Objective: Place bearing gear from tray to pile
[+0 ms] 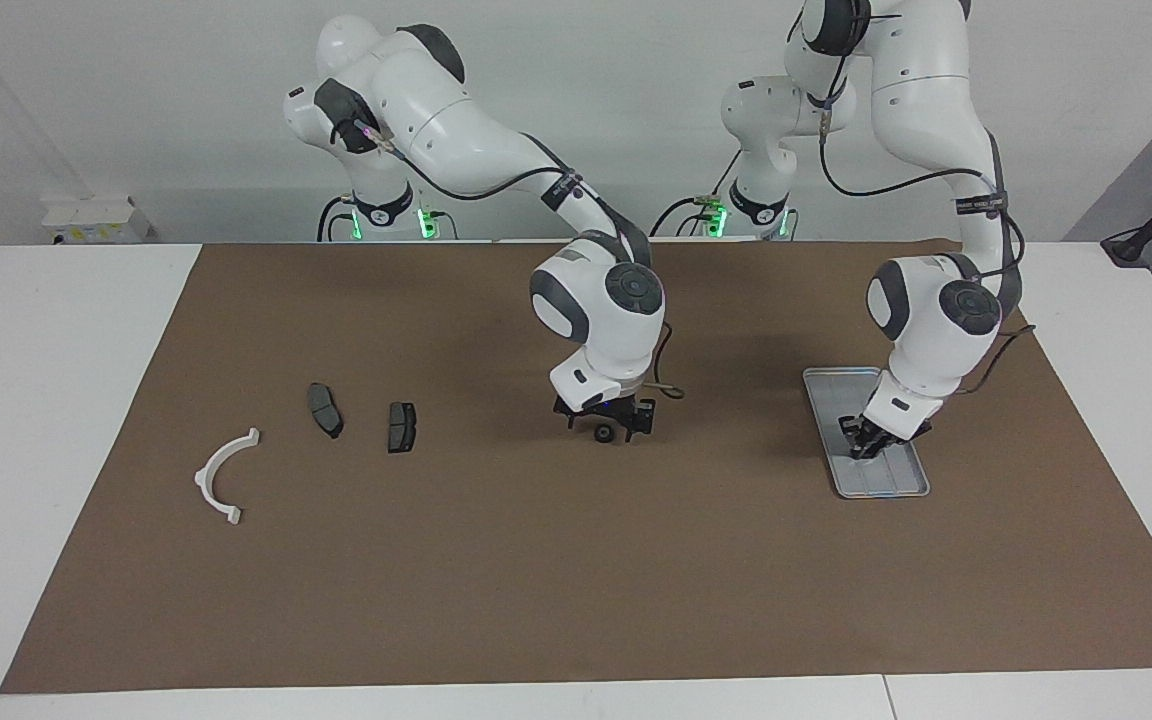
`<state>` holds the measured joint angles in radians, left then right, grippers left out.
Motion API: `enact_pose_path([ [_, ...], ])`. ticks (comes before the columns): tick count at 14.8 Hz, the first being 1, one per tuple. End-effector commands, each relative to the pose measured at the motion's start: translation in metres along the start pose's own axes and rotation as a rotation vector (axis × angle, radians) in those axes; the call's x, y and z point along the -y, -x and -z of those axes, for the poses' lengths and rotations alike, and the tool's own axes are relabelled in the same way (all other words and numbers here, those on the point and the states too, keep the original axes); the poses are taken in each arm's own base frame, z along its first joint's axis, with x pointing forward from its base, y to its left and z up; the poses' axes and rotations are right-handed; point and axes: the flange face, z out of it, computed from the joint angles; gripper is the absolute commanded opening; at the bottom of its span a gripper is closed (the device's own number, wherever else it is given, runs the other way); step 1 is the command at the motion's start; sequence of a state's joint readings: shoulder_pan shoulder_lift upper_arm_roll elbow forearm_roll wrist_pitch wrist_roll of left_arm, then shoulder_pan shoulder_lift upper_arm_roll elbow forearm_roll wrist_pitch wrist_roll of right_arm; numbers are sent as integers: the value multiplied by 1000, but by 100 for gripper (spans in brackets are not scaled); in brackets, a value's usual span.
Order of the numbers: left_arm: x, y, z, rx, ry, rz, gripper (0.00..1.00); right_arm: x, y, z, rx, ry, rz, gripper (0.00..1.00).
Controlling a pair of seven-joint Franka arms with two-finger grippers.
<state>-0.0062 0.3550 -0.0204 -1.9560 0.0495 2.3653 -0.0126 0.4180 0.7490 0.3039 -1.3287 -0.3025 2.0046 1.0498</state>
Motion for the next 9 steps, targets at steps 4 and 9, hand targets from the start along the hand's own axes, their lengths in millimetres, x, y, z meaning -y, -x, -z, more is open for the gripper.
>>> enact_pose_path([
  [4,5,1,18,18,6,25,0,10,-3,-7,-30,-25,-15,100],
  [9,7,5,63,41,23,55,0,10,4,-19,-25,-20,-11,100],
])
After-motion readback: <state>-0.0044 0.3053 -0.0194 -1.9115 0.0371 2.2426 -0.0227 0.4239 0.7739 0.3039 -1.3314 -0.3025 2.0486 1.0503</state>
